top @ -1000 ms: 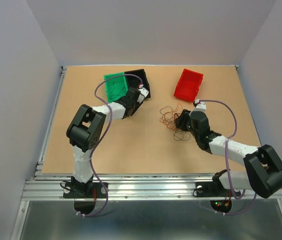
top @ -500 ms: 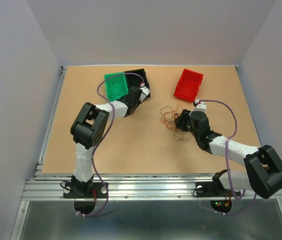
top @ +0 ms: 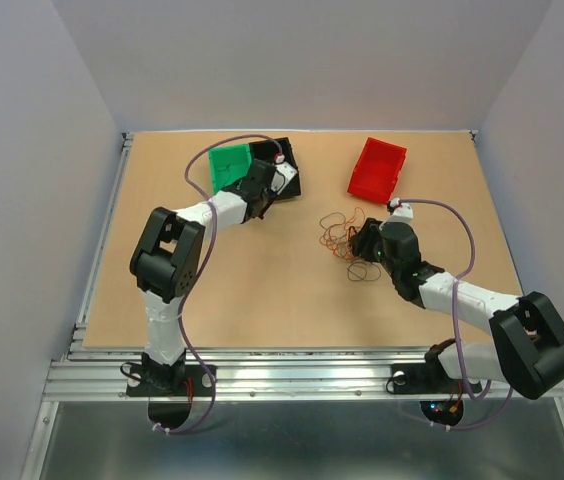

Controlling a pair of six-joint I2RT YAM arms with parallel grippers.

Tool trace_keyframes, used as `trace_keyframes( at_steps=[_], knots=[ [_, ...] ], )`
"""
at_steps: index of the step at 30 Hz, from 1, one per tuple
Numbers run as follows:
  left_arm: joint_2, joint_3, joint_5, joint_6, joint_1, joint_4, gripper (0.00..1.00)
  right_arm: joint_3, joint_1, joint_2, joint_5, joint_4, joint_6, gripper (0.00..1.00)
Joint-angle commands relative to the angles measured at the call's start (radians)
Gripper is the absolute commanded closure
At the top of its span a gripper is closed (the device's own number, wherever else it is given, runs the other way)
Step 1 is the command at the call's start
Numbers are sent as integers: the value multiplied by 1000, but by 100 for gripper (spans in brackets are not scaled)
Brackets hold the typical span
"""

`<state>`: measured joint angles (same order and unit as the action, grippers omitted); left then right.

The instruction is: Untangle the cables

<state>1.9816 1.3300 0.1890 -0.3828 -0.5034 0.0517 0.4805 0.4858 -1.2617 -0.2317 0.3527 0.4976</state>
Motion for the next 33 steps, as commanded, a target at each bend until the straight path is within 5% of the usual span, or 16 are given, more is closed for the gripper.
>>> trace_keyframes(
  at_steps=[1,11,27,33],
  knots=[
    [-84,109,-77,21,39,56,100,-13,5,12,3,54,-1,48],
    [23,339,-168,47,164,142,100,-13,7,15,2,54,-5,48],
    [263,561,-20,59,190,229,99,-8,5,4,8,54,-5,48],
    [188,454,-34,64,190,172,67,-13,5,12,5,55,-2,48]
  ],
)
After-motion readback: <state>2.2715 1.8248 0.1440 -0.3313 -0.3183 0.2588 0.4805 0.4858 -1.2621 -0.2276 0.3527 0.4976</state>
